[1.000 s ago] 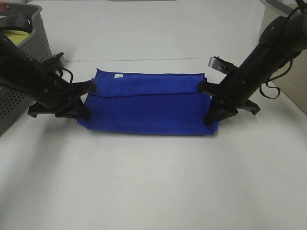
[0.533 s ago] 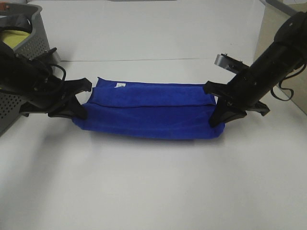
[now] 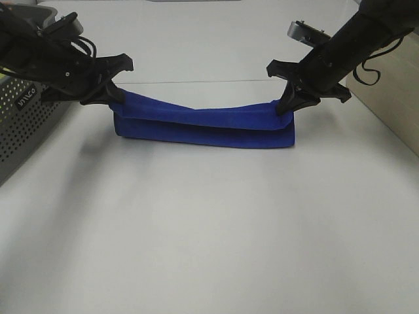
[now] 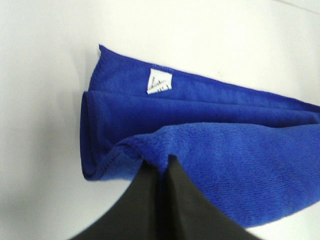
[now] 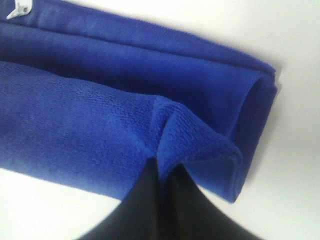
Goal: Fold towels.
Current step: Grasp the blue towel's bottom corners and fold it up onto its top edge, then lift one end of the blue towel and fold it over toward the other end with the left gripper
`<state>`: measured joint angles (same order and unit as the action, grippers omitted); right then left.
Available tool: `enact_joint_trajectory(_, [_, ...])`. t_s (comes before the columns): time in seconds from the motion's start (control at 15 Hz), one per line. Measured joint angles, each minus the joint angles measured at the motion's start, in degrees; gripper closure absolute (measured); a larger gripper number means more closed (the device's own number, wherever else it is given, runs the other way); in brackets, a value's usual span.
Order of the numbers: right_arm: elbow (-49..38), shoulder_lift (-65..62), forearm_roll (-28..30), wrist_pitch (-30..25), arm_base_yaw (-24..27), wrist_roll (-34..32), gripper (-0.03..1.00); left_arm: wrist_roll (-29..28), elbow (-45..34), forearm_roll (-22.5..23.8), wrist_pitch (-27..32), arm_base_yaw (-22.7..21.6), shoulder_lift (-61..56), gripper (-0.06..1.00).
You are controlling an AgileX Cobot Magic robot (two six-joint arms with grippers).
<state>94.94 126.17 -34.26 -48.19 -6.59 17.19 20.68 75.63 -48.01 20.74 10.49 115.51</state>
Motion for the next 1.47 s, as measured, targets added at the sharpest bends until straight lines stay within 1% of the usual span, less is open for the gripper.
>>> enact_joint_trajectory(0.07, [2.2,2.1,1.0,0.2,0.0,-1.3,0.97,0.0,1.9,0.0,-1.2,0.0,2.0,0.94])
enact_joint_trajectory(0.27, [6.6,6.6,3.8,1.6,0.0,-4.1,0.97,0.0,6.8,0.0,-1.5,0.0,7.6,0.94])
enact_joint_trajectory(0.47, [7.0,9.1,4.4,3.0,0.0,-4.4,0.97,0.0,7.5,0.0,-1.4,0.0,10.7,0.94])
enact_joint_trajectory(0.6, [7.0,9.3,4.5,3.1,0.0,-5.2,0.97,0.0,7.5,0.0,-1.4,0.0,11.1,0.91])
enact_joint_trajectory(0.67, [7.0,9.4,4.5,3.0,0.0,-5.6,0.93,0.0,7.5,0.0,-1.4,0.0,11.1,0.86])
enact_joint_trajectory(0.73, [7.0,9.4,4.4,2.6,0.0,-5.7,0.84,0.0,7.7,-0.1,-1.4,0.0,11.1,0.75])
enact_joint_trajectory(0.8, [7.0,9.4,3.9,1.5,0.1,-5.7,0.70,0.0,7.7,-0.5,-1.2,0.0,11.1,0.63])
enact_joint_trajectory(0.93, [7.0,9.3,3.1,-0.6,0.1,-5.7,0.36,0.0,7.7,-0.6,-0.8,0.0,11.1,0.35])
enact_joint_trajectory(1.0, [7.0,9.0,3.0,-1.5,0.1,-5.7,0.26,0.0,7.7,-0.7,-0.5,0.0,10.8,0.27])
enact_joint_trajectory(1.07, [7.0,8.3,3.3,-2.3,0.1,-5.7,0.22,0.0,7.7,-0.8,0.0,0.0,10.2,0.21])
enact_joint_trajectory(1.13, [7.0,7.1,3.9,-3.1,0.1,-5.7,0.20,0.0,7.7,-0.8,0.2,0.0,9.1,0.18])
enact_joint_trajectory(1.33, [7.2,4.4,8.4,-6.9,0.1,-7.4,0.19,-0.7,8.1,-0.8,0.9,-0.1,9.2,0.16])
enact_joint_trajectory(1.47, [7.2,4.3,11.4,-8.6,0.1,-8.0,0.19,-1.1,10.3,0.5,3.3,-0.3,11.0,0.16])
